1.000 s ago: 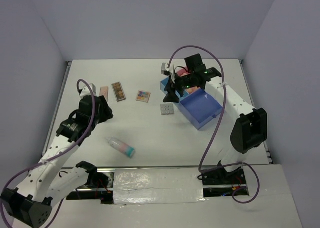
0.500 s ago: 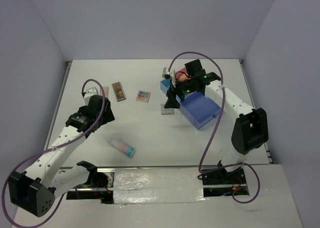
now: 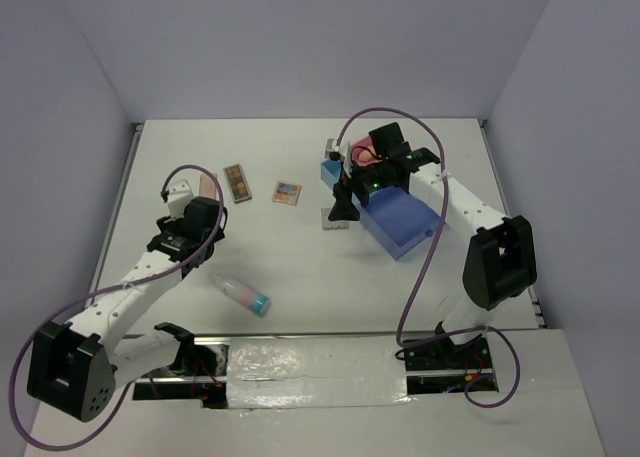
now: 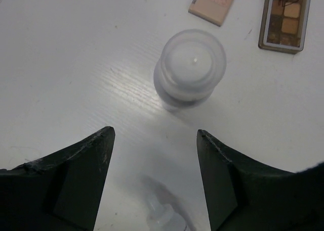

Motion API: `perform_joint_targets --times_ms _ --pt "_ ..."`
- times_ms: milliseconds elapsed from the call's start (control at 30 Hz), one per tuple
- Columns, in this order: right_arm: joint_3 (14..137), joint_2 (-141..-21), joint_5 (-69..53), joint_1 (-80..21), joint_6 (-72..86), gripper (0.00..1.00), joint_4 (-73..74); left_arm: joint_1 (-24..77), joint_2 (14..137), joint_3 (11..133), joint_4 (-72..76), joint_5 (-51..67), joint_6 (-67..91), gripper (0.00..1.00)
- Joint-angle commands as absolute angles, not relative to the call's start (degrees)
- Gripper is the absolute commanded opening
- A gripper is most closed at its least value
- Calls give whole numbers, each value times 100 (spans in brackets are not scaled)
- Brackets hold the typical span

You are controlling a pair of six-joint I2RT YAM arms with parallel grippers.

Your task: Organize the makeup

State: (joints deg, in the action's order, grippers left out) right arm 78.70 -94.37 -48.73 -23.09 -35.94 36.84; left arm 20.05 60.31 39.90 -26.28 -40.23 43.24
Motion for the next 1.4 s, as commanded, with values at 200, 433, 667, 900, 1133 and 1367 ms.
perform_joint_targets --times_ms 200,433,667,900,1133,1367 --pt "7857 -9167 -4975 -2276 -3463 83 3428 1679 6688 4139 -1248 -3999 3779 77" --pt "7866 -9220 -4975 -2276 -3437 83 3410 1477 7119 4201 -889 -3815 3613 75" --pt "7893 -9255 -4983 -2276 -3445 83 3436 1362 7304 4263 -738 -3753 3551 66" --pt "7822 -9237 -4983 -2285 -3419 83 3401 1266 7418 4201 -642 -3657 3516 65" --pt "7805 -9237 -5001 -2285 -3393 84 3401 1195 7436 4201 -492 -3454 3366 56" --pt "7708 -9237 -5062 -2285 -3384 84 3375 1178 7304 4236 -439 -3094 3173 3"
